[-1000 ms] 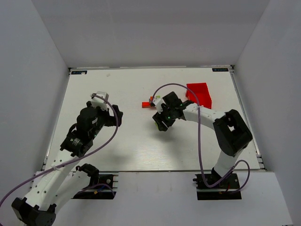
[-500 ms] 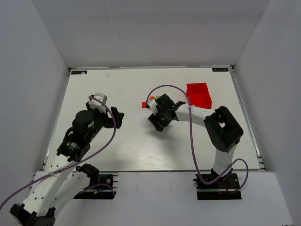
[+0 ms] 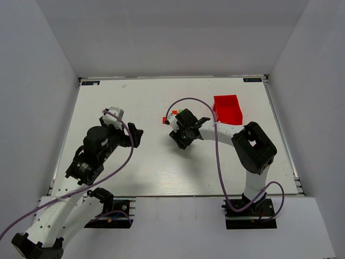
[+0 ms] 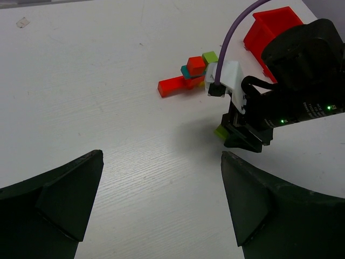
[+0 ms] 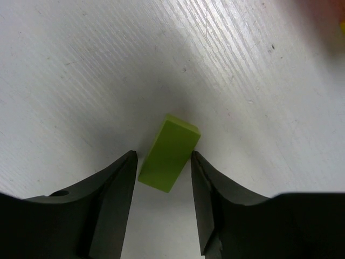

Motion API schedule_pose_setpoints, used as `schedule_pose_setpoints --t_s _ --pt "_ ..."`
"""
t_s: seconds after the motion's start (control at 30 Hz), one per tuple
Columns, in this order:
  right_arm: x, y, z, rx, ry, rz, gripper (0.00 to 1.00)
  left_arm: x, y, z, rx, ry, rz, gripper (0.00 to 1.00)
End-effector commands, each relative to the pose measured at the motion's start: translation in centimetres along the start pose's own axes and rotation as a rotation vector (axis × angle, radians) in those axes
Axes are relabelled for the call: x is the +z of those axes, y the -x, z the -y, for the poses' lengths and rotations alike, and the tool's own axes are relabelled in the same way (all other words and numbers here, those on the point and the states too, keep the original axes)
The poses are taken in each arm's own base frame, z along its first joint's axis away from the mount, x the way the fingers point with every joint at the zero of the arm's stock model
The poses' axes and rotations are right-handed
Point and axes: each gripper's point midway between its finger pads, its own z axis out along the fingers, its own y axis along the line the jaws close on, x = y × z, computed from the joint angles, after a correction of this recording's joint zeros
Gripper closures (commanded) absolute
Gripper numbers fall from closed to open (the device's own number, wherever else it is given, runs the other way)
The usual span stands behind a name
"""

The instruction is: Build the wood block tower

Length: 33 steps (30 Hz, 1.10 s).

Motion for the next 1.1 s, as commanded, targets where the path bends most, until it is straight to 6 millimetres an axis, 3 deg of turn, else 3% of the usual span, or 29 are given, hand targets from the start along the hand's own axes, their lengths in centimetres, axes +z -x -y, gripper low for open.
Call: schedule_pose_setpoints --t_s 0.0,0.23,0.3,0.43,0.6,0.7,0.73,0.8,0.97,1.0,1.03,1.07 --pt "0.0 2.0 0.4 -0.003 -0.023 0.049 0.51 0.0 0.1 0.5 -0.008 -0.023 0.008 0.0" --pt "-0.3 1.9 0.3 -0.025 -0.029 0.055 0.72 0.1 -0.4 0.3 0.002 -0.021 -0.001 0.0" --pt "-1.0 2.2 0.3 -0.04 -0.027 0.071 0.78 0.1 -0.4 0.3 0.002 -0.021 -0.001 0.0" --pt "-4.6 4.5 -0.7 -0.112 0.036 0.16 1.0 0.1 -0.4 0.3 0.002 -0.021 -0.001 0.0" --pt "-10.9 8.7 -0.5 -0.296 0.019 0.316 1.0 0.1 -0.4 0.5 0.011 -0.03 -0.002 0.0" --pt "-12.5 9.3 -0.1 -0.409 0.019 0.307 1.0 0.1 -0.4 0.6 0.011 -0.039 -0.004 0.0" --pt "-13.6 10.8 0.3 -0.419 0.012 0.343 1.0 0.1 -0.4 0.6 0.011 -0.039 -0.004 0.0" --pt "-13.7 10.7 0.9 -0.476 0.021 0.328 1.0 0.1 -0.4 0.6 0.011 -0.039 -0.004 0.0" --pt "-14.3 12.9 3.1 -0.661 -0.004 0.358 1.0 0.1 -0.4 0.7 0.02 -0.048 -0.005 0.0" --pt "-14.5 13.4 3.5 -0.684 -0.022 0.364 1.0 0.1 -0.4 0.7 0.02 -0.048 -0.005 0.0" --pt "-15.1 15.4 4.6 -0.681 -0.057 0.387 1.0 0.1 -0.2 0.8 0.02 -0.05 0.004 0.0" --pt "-15.3 15.7 5.2 -0.67 -0.062 0.375 1.0 0.1 -0.2 0.9 0.02 -0.059 0.002 0.0"
